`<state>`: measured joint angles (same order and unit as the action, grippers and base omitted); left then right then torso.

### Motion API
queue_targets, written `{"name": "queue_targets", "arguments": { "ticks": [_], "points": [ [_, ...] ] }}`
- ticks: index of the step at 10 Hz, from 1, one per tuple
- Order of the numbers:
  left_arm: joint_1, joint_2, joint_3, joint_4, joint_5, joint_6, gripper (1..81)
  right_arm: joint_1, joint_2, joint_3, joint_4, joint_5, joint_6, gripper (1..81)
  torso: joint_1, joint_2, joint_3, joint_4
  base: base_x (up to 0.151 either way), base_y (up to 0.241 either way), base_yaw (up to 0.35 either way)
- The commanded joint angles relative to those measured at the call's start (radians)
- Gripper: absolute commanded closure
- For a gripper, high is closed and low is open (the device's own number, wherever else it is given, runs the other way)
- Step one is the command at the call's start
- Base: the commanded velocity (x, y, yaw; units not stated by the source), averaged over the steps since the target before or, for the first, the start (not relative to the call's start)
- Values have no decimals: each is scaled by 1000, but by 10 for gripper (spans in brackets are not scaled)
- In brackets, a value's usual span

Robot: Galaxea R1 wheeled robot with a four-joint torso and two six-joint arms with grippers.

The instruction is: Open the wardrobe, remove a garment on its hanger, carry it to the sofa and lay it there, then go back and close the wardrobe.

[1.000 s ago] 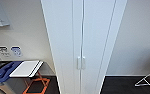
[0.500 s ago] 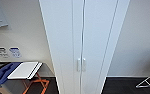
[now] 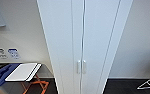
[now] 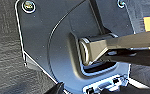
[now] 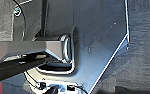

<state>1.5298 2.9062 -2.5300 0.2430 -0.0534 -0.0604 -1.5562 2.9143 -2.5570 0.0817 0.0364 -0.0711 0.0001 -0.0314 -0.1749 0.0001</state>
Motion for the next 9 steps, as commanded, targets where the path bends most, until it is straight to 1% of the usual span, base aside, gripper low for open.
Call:
{"name": "queue_targets", "arguments": {
  "ticks": [1,9],
  "points": [
    [-21,-8,5,1,56,1,10,26,-5,2,3,-62,-4,10,0,0,0,0,76,0,0],
    [-21,-5,5,1,56,1,10,29,5,2,1,-64,-4,10,0,0,0,0,75,0,0]
  ]
}}
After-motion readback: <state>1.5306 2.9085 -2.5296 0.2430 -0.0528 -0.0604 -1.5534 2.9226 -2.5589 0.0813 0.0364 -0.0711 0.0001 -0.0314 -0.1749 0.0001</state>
